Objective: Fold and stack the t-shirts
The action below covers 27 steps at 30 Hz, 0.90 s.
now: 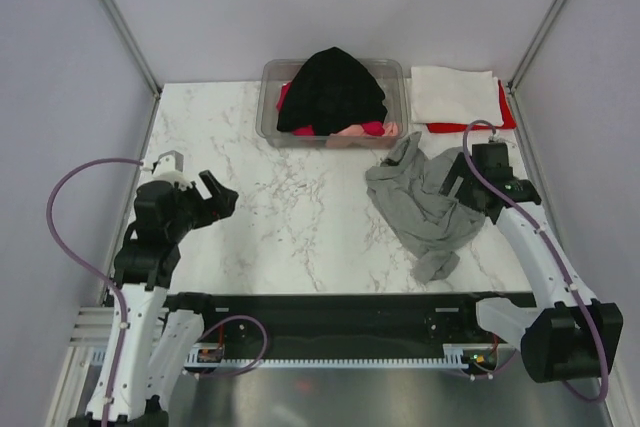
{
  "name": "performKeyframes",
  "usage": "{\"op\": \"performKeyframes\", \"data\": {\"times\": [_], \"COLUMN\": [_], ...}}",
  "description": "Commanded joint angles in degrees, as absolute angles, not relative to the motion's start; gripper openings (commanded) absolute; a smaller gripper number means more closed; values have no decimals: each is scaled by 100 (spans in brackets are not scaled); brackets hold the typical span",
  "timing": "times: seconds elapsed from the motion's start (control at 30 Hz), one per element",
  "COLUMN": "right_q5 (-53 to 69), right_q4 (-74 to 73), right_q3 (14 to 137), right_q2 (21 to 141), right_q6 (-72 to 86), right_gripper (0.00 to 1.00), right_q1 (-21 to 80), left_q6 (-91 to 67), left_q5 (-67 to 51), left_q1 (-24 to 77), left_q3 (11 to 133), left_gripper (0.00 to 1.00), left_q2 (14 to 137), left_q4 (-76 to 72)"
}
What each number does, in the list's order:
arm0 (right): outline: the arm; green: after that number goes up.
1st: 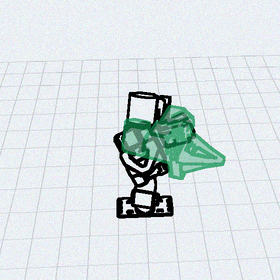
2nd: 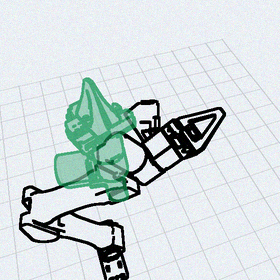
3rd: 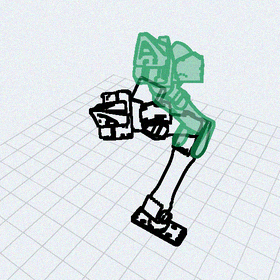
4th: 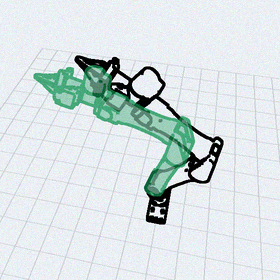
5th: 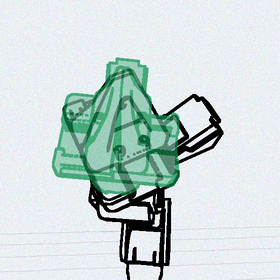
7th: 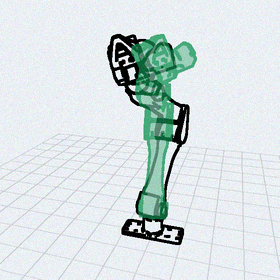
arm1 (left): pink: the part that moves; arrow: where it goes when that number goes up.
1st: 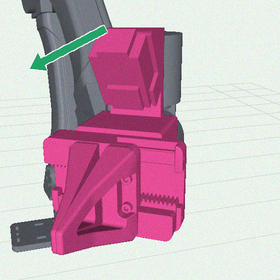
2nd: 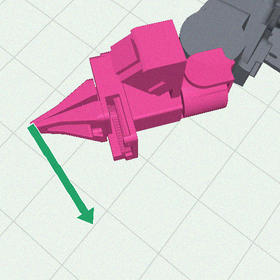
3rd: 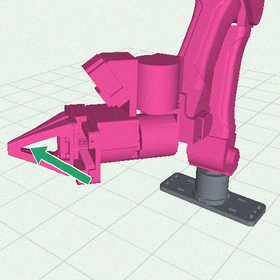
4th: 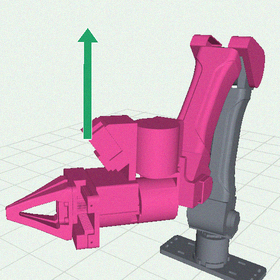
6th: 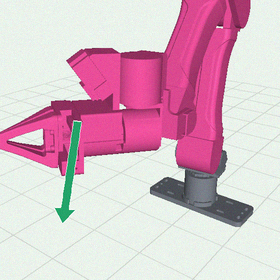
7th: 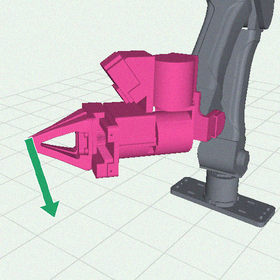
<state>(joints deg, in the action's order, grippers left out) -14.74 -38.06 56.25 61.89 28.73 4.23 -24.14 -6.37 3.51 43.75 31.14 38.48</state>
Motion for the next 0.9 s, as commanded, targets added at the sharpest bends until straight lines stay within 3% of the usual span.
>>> {"op": "performKeyframes", "data": {"times": [0.0,0.37,0.5,0.67,0.73,0.8,0.83,0.87], "right_q5": [-862,534,703,738,703,738,764,791], "right_q4": [-3859,-3481,-3393,-3410,-3401,-3375,-3366,-3366], "right_q3": [5090,4404,4088,4008,3964,3973,3981,3981], "right_q2": [5784,5020,4834,4843,4843,4860,4860,4860], "right_q6": [3208,3243,3173,2936,2909,2909,2918,2918], "right_gripper": [98,98,98,98,98,98,98,98], "right_q1": [422,431,439,448,440,448,448,440], "left_q6": [-2531,-1995,-2031,-1793,-1828,-1960,-2003,-2108], "left_q5": [-703,-676,-809,-659,-738,-738,-669,-633], "left_q1": [334,334,448,711,738,738,730,695], "left_q3": [4675,6563,8364,10383,10817,11249,11311,11190], "left_gripper": [92,92,88,87,78,55,32,23], "left_q2": [3760,8178,10250,12003,12652,12892,12920,12859], "left_q4": [3306,1397,1494,2047,2397,2732,3003,3049]}}
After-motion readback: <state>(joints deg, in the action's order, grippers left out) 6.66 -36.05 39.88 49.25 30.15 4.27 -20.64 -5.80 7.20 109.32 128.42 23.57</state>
